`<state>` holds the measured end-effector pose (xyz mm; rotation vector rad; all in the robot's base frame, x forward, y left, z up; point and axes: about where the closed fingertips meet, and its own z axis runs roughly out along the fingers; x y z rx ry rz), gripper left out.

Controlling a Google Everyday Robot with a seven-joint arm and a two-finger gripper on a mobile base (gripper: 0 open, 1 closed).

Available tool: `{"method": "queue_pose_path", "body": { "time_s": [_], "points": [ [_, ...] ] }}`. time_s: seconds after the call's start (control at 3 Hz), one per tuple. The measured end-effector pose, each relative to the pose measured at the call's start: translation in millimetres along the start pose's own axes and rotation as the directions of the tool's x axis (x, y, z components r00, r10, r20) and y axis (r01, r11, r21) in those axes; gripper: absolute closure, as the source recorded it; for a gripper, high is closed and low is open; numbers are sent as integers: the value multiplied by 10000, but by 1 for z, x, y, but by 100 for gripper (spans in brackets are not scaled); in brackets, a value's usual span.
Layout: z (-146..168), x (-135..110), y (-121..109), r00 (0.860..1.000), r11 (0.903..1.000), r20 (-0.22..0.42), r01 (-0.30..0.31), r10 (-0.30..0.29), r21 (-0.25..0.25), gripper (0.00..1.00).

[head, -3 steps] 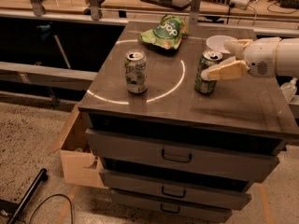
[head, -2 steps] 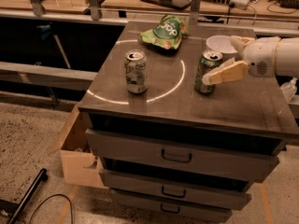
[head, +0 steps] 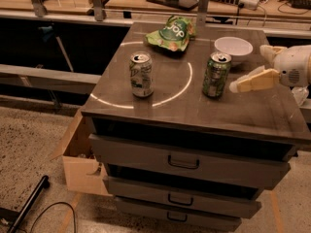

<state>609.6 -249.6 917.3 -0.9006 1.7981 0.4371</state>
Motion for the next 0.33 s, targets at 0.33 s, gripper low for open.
{"method": "queue_pose_path", "body": {
  "time_s": [0.33],
  "points": [
    [0, 0, 0, 10000, 10000, 0, 0, 0, -2, 0]
  ]
}}
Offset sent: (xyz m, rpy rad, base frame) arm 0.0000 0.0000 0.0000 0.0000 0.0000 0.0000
